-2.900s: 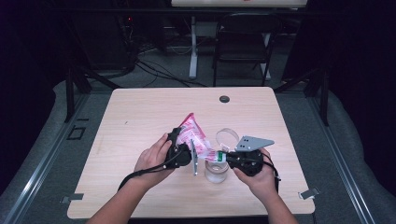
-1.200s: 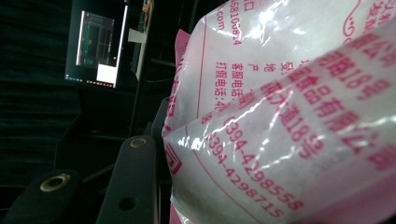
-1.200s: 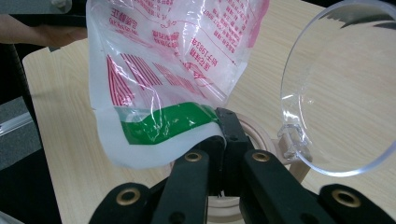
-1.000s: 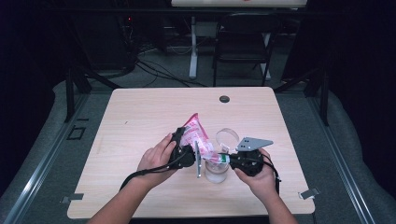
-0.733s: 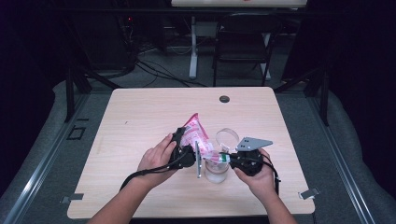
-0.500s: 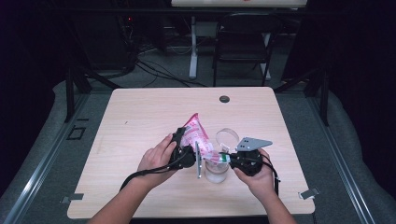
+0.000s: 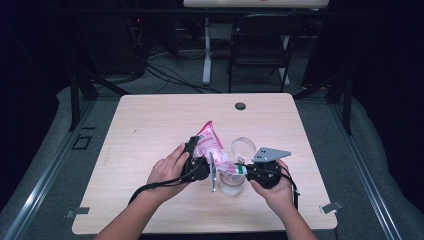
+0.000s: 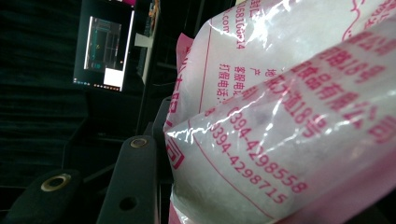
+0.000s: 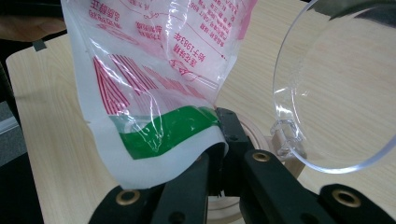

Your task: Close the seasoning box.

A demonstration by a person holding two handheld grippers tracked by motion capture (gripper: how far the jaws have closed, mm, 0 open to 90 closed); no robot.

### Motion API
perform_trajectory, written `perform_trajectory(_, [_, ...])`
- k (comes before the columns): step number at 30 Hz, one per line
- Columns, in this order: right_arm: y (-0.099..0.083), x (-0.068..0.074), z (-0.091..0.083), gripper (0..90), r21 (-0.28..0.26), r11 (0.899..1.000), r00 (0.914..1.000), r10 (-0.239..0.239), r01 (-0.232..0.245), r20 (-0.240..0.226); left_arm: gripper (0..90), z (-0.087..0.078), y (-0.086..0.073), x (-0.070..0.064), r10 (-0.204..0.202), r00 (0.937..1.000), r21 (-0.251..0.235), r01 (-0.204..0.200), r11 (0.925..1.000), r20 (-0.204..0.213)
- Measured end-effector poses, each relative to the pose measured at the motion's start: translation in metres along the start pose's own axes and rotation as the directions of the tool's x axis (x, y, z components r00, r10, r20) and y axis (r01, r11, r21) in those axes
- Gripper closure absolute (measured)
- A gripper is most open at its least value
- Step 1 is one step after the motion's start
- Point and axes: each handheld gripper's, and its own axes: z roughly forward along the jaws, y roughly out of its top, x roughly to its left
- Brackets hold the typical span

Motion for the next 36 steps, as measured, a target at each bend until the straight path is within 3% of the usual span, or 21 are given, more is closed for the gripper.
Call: perform_trajectory(36, [-0.0001, -0.0003, -0.0007, 90.0, -0.001, 1.000, 1.0000, 0.003, -0.003, 0.002, 61.2, -0.0010, 0.0029, 0.0037, 0.017, 0.9998, -0.004, -0.017, 0.9998, -0.009])
